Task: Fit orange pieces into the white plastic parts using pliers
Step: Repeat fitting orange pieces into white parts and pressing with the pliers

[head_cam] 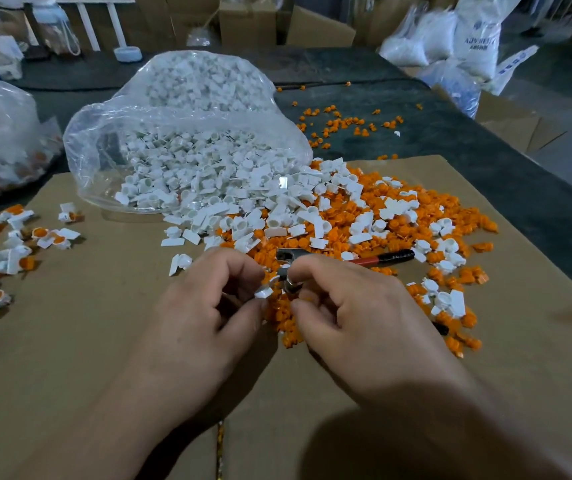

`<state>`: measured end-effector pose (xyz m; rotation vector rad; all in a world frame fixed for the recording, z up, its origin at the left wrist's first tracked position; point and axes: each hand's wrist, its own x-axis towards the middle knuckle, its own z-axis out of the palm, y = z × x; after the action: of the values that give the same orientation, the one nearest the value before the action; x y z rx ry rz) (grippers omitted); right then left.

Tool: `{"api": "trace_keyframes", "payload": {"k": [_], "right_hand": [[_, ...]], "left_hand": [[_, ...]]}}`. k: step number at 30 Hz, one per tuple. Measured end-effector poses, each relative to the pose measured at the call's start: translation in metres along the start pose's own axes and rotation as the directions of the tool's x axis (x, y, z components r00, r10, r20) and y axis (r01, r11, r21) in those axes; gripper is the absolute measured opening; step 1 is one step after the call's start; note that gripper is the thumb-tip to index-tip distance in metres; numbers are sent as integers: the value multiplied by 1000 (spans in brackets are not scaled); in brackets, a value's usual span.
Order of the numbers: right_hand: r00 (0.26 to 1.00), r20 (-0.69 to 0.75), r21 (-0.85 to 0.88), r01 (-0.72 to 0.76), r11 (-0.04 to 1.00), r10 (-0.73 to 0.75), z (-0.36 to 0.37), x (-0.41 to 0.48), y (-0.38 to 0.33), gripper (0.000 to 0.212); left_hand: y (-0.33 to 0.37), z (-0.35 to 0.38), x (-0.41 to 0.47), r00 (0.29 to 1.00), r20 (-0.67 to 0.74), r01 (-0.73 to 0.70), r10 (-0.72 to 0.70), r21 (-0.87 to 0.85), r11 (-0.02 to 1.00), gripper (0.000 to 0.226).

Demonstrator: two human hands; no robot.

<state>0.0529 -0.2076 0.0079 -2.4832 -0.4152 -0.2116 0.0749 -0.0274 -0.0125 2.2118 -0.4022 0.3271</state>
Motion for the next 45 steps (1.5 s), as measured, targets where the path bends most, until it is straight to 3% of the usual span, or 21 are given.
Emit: {"api": "trace_keyframes", "payload": {"k": [4,6,9,11,13,17,22,27,29,32,40,42,45], "right_hand": [[998,4,257,-58,965,59,0,-1,1,21],[990,65,461,-141,876,125,0,-1,0,24],[958,205,768,-285,573,201,-3,2,2,24],[934,300,865,-352,358,194,-8,5,4,19],[910,387,893,-410,187,147,-11,8,5,20],[878,473,879,-476,16,75,-13,8,2,22],[868,486,874,-483,-62,98,-16,9,0,25],[857,506,856,-484,-181,101,-18,11,-2,30],[849,518,843,-486,-231,102,-19,11,-2,27],[849,522,834,-488,-257,80,-19,12,-2,28],[893,442,888,-423,-179,84,-13,11,4,24],[930,347,938,-343,-57,122,-10,11,4,16],[961,210,939,-249,237,180,-7,9,6,15]], "left_hand": [[0,1,-4,999,1,-42,42,-78,996,23],[0,7,-5,998,-12,45,-54,-362,931,22],[2,7,0,960,79,226,-268,-784,578,25],[0,0,3,938,164,284,-305,-868,407,22],[-2,-3,6,927,204,304,-314,-901,309,24],[-1,-2,7,908,243,347,-341,-893,288,36],[2,-3,6,900,283,382,-331,-879,285,19],[0,-1,4,914,291,371,-284,-883,289,56],[-1,0,4,923,276,351,-269,-889,293,54],[0,2,3,940,245,312,-237,-899,308,44],[-3,4,0,938,233,312,-256,-889,335,46],[-1,3,1,937,233,314,-261,-890,332,47],[2,2,1,926,289,351,-243,-894,278,43]]}}
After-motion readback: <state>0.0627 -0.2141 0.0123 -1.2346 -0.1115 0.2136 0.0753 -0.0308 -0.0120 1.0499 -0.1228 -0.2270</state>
